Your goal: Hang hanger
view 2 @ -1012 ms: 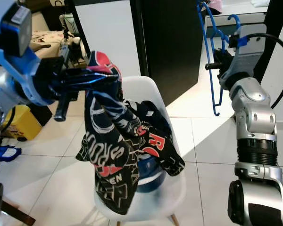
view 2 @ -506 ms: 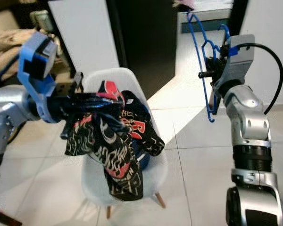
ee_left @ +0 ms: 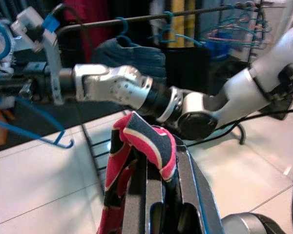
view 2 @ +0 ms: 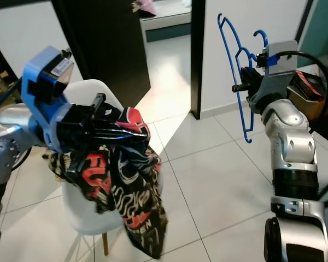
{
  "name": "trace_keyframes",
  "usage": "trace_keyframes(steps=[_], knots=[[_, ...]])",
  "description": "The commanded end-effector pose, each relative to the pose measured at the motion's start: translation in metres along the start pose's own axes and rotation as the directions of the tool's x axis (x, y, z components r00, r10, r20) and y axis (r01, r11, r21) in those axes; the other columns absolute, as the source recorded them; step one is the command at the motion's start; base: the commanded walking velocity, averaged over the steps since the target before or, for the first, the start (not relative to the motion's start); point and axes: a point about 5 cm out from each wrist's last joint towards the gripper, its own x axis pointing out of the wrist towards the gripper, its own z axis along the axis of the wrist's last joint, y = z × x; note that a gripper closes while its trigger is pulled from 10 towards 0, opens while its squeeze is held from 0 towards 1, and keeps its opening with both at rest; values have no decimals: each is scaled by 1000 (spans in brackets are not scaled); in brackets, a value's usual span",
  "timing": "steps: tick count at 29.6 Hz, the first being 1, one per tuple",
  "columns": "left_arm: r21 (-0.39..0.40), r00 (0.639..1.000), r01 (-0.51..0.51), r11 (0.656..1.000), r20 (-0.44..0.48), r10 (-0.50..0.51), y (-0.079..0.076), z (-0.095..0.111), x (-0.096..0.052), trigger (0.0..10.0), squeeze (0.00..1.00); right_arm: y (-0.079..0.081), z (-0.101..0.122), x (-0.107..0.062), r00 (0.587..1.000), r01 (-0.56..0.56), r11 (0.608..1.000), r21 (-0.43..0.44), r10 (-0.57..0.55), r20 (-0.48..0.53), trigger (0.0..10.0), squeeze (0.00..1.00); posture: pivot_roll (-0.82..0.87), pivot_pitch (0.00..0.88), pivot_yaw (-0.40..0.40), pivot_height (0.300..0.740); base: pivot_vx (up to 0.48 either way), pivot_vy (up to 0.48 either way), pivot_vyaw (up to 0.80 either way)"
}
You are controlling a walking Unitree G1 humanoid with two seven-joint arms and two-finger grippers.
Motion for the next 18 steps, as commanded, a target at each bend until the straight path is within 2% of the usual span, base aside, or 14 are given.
trace_keyframes(steps=[1,3,4,6,11,15,16,17,18], knots=[[37,999,33,999,24,-33,-1,11,1,10000,0,2,3,0,1000,-11,1000,7,11,9,10000,0,-56,0,91,740,-315,0,-800],[40,1000,17,999,7,-17,3,8,0,10000,0,3,2,0,1000,-18,1000,6,18,6,10000,0,-58,0,92,740,-311,0,-800],[55,999,-17,998,-36,19,9,1,0,10000,0,5,1,-1,999,-39,999,0,39,-2,10000,0,-62,0,94,740,-285,0,-800],[59,998,-25,998,-49,28,10,-1,0,10000,0,6,0,-1,999,-45,999,-2,45,-5,10000,0,-62,0,94,740,-285,0,-800],[57,999,1,998,-44,2,9,-1,3,10000,0,2,-1,-3,999,-49,999,-19,49,-19,10000,0,-71,0,95,740,-260,0,-800],[85,997,22,996,-70,-16,10,-3,6,10000,0,-5,0,-5,999,-46,998,-38,45,-30,10000,0,-76,0,94,740,0,0,-800],[109,992,27,994,-127,-13,11,-9,5,10000,0,-6,0,-7,998,-53,997,-48,51,-36,10000,0,-78,0,94,740,0,0,-800],[109,992,27,994,-127,-13,11,-9,5,10000,0,-6,0,-7,998,-53,997,-48,51,-36,10000,0,-78,0,94,740,0,0,-800],[120,985,36,992,-174,-14,11,-14,4,10000,0,-8,0,-8,997,-59,997,-56,57,-43,10000,0,-78,0,94,740,0,0,-800]])
